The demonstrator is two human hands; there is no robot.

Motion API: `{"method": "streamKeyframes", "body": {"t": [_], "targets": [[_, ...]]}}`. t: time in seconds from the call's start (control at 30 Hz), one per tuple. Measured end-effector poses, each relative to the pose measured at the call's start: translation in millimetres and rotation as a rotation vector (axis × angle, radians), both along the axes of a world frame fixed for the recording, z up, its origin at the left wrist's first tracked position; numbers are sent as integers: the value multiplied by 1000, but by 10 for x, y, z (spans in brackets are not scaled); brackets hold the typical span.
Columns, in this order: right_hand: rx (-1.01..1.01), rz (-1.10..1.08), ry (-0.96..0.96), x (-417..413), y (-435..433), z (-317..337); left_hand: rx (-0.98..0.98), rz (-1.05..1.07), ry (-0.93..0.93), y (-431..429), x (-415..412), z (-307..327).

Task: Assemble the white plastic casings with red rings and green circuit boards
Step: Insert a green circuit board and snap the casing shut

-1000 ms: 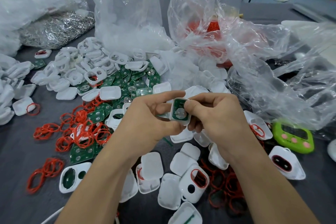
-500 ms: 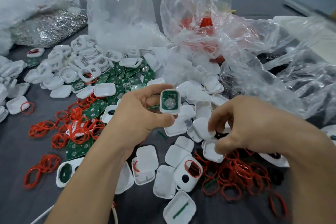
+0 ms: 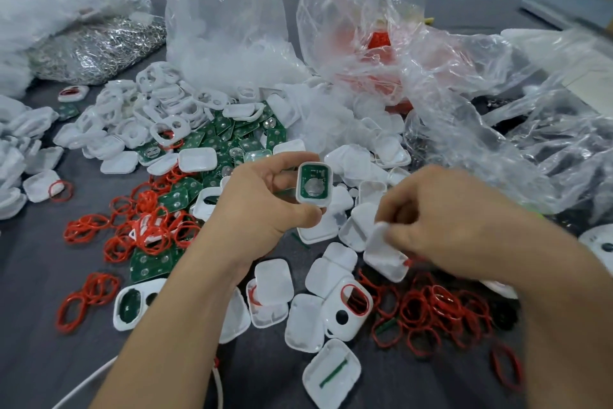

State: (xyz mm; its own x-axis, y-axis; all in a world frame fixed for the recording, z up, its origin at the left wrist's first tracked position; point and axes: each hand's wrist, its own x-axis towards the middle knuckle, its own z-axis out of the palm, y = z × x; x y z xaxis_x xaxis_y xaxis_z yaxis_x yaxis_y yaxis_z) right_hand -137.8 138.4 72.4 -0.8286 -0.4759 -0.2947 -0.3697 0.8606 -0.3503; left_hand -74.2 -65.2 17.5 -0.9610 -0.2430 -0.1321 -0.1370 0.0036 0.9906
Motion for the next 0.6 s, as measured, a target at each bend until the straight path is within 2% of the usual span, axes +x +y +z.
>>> {"method": "streamKeyframes", "body": {"t": [0.13, 0.2, 0.37, 0.5, 0.6], "targets": [[-691, -137, -104, -192, -35, -151, -47, -31, 0, 15, -29, -31], [-871, -139, -176, -176, -167, -267, -46, -53, 2, 34, -38, -31], [-1112, -249, -290, -172, -297, -399, -58, -76, 22, 81, -31, 3], [-1156, -273, -289, -183, -303, -422, -63, -88, 20, 76, -15, 9], [-1222, -296, -367, -181, -305, -427, -67, -85, 22, 61, -16, 6]]}}
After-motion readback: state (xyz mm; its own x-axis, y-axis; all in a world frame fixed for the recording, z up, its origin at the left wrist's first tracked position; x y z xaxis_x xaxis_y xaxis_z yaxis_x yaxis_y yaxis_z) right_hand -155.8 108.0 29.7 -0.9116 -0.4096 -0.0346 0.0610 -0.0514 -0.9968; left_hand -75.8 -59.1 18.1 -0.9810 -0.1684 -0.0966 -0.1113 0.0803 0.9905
